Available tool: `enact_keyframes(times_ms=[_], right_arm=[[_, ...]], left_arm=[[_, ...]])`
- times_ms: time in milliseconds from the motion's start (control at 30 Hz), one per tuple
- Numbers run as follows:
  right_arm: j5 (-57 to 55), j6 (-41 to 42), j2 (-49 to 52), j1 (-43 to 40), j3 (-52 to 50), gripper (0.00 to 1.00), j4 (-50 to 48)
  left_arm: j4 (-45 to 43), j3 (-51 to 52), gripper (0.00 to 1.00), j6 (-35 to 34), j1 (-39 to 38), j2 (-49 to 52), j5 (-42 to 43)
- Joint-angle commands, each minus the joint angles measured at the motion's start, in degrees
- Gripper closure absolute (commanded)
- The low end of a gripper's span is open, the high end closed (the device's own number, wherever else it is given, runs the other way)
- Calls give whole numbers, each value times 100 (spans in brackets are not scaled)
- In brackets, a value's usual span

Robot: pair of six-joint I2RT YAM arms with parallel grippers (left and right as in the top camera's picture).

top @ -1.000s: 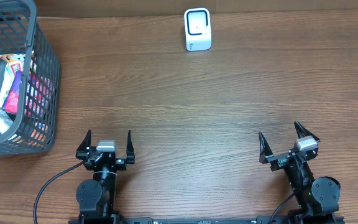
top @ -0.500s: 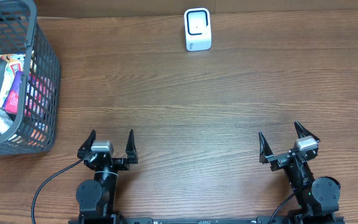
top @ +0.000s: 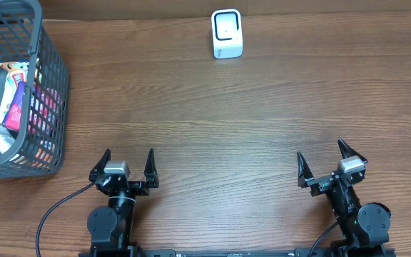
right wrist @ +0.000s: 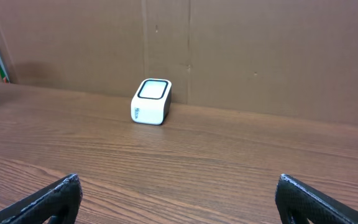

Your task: Scan the item barcode

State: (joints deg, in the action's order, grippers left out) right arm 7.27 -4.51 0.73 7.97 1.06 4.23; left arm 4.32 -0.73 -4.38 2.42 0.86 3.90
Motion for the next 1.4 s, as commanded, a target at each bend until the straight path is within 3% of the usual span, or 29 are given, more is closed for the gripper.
enact_keyframes(times_ms=[0, 333, 667, 900, 1100, 1300, 1367], right_arm=[[28, 17, -48, 28, -59, 0, -24], [28, 17, -48, 28, -59, 0, -24], [28, 17, -48, 28, -59, 0, -24], [28, 17, -50, 28, -59, 0, -24], [28, 17, -48, 28, -59, 0, -24], [28, 17, -50, 28, -59, 0, -24], [28, 17, -48, 28, -59, 0, -24]], left_arm=[[-22, 39, 0, -81, 52, -59, 61], [-48, 39, 0, -90, 52, -59, 181], [431, -581, 0, 483, 52, -37, 328], [1056, -1880, 0, 402, 57, 549, 59], [1386, -3206, 0, 9, 57, 1821, -109], [2879, -5519, 0, -66, 57, 3716, -251], [3689, -6738, 0, 278, 57, 4529, 184]])
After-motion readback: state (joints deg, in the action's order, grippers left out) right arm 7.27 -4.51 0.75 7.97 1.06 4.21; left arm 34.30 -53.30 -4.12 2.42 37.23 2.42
